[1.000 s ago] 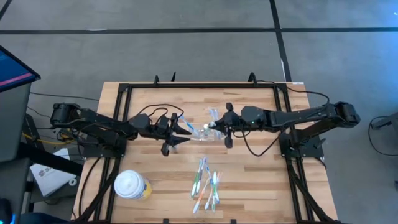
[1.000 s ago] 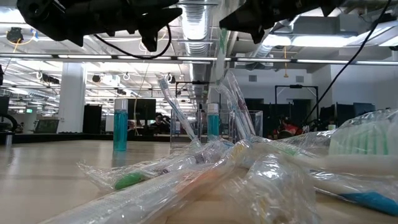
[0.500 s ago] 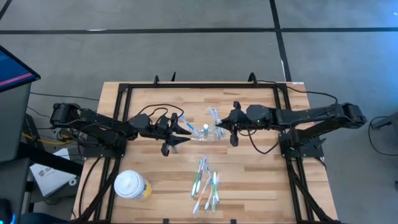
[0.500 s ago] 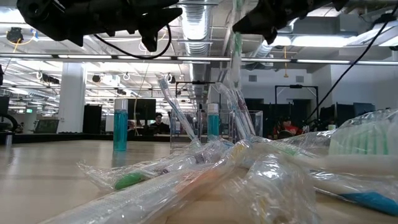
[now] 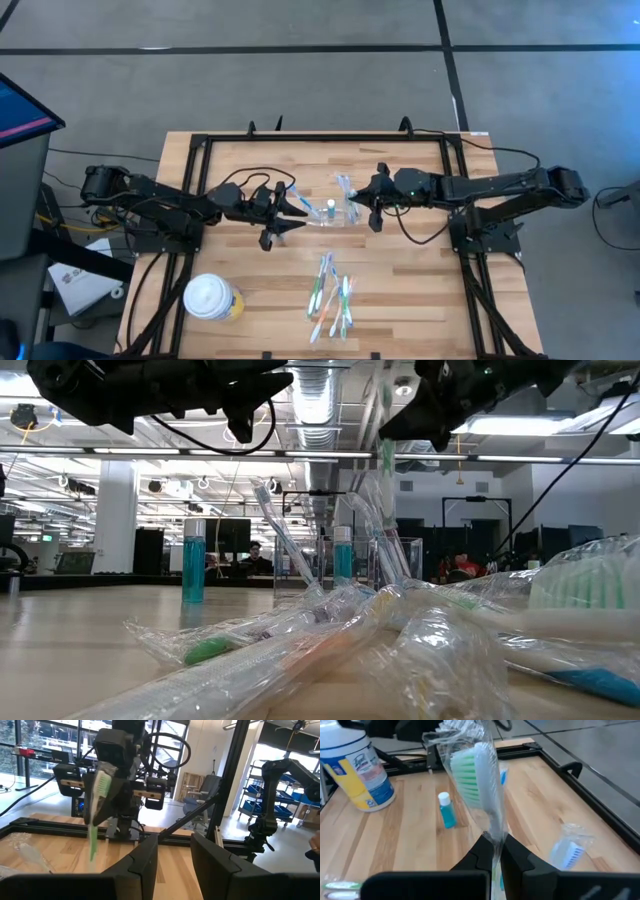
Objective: Pick & Place toothbrushing station
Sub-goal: Put the green toothbrush into the transparent organizer
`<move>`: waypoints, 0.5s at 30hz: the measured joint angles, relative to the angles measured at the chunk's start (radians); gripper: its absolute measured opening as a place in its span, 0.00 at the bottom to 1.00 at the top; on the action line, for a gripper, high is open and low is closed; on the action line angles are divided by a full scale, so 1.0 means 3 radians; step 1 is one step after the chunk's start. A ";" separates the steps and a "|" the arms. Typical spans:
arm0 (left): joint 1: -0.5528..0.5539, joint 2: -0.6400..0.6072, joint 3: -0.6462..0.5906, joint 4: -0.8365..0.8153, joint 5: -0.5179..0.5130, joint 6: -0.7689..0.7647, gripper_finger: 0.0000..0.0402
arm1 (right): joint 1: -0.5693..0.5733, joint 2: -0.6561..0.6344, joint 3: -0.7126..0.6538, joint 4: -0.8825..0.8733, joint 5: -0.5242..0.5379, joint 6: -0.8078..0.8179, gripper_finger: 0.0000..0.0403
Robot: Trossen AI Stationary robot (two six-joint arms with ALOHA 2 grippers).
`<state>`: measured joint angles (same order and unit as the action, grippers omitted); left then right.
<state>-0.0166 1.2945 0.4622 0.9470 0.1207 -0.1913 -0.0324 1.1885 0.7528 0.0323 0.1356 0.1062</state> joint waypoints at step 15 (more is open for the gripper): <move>0.0000 0.0000 0.0000 -0.0004 0.0000 -0.0001 0.28 | -0.0083 0.0000 -0.0322 0.0264 -0.0023 0.0113 0.01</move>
<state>-0.0166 1.2945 0.4622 0.9459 0.1207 -0.1916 -0.0574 1.1885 0.6562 0.1114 0.1287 0.1402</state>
